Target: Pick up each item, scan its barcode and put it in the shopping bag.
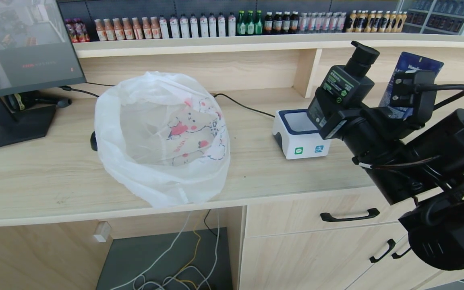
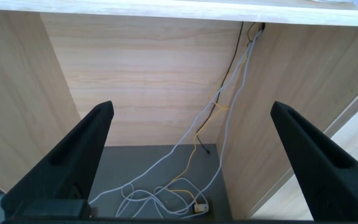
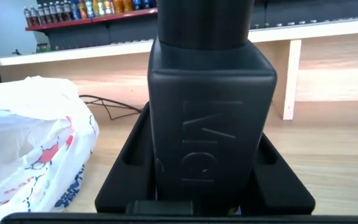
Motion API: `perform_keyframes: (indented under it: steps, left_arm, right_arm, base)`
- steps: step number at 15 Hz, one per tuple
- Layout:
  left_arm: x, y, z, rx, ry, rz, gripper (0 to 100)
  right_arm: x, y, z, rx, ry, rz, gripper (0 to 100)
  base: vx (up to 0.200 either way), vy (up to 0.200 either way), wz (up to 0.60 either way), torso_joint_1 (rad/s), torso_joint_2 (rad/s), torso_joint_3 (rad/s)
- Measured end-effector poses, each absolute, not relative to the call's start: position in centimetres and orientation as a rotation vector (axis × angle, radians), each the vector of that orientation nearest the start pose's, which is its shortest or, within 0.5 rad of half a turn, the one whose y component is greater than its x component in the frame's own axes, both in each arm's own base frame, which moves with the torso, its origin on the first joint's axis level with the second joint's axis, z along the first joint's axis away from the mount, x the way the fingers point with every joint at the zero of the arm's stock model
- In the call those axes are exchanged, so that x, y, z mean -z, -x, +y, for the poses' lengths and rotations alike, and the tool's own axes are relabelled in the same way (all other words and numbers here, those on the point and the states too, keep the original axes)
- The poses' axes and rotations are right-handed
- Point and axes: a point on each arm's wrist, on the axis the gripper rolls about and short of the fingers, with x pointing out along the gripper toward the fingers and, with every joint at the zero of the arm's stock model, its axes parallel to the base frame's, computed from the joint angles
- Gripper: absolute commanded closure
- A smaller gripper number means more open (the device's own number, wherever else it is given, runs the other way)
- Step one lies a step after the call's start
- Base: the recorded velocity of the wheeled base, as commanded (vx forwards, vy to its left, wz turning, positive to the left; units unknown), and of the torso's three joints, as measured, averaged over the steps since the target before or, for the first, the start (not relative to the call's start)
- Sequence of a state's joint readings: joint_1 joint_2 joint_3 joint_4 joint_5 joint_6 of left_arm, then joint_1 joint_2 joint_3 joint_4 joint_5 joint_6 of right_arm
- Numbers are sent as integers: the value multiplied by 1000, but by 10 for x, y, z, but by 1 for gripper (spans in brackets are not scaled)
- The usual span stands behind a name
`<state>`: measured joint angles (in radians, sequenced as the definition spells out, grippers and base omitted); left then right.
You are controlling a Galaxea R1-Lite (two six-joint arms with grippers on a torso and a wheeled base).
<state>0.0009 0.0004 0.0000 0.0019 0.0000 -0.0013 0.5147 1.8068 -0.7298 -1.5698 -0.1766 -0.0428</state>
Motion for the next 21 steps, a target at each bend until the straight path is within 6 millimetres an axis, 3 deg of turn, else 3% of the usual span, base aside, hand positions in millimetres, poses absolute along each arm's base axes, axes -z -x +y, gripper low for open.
perform_keyframes:
  steps: [6, 21]
  left_arm:
    - [-75, 23, 0, -1, 1, 2, 0]
    - [-75, 23, 0, -1, 5, 2, 0]
  right_arm:
    - [-223, -267, 147, -322, -129, -472, 100]
    - [-226, -262, 143, -322, -132, -478, 100]
  base:
    - [0, 0, 0, 0, 0, 0]
    - [0, 200, 0, 3, 2, 2]
